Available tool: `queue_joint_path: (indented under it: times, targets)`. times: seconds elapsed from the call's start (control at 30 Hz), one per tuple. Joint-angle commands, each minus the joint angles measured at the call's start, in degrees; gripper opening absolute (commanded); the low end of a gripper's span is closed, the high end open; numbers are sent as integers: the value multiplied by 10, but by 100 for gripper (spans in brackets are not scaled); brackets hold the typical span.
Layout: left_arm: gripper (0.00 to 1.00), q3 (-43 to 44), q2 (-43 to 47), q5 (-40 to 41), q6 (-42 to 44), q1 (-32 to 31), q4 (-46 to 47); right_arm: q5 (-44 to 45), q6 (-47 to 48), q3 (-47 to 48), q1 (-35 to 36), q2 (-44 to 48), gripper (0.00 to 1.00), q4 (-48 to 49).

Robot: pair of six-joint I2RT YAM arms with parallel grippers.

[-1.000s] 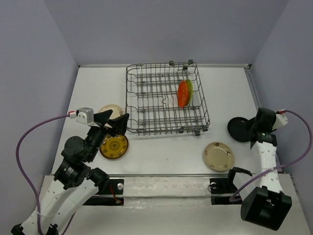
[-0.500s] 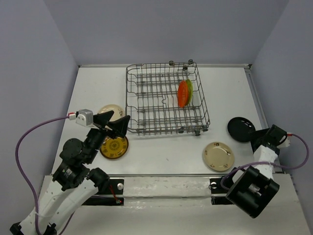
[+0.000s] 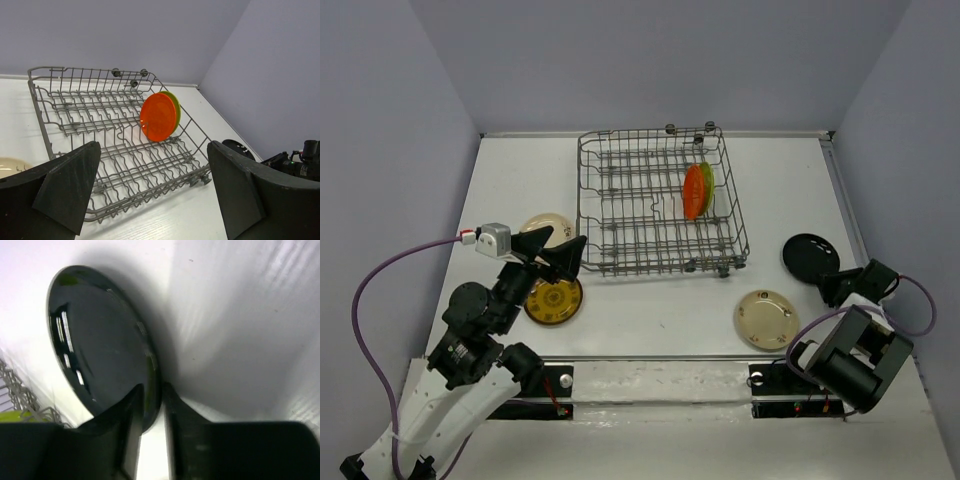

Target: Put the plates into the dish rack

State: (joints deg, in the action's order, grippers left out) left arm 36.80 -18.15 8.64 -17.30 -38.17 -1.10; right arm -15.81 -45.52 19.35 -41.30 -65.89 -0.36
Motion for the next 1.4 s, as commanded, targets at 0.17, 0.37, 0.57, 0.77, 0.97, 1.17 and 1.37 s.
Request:
queue_joint_path:
  times: [0.17,0.37,0.57,0.77,0.97,1.17,1.37]
  targets:
    - [99,24,-13,1,3,1,28,-19,-20,-40,-2,24,7,89]
    - [99,25,-21,-3,3,6,28,115,12,12,75,213,7,-13]
    - [99,24,-30,-9,3,14,29,302,74,214,282,222,7,-125]
    - [99,24,-36,-6,3,27,29,541,173,455,560,70,7,-184]
    - [99,24,-38,-4,5,28,29,671,264,730,737,-163,7,-295]
    - [99,24,-32,-1,6,29,27,741,284,1023,808,-408,7,-472]
    - [99,25,-25,-3,5,25,28,758,267,1165,826,-547,7,-589]
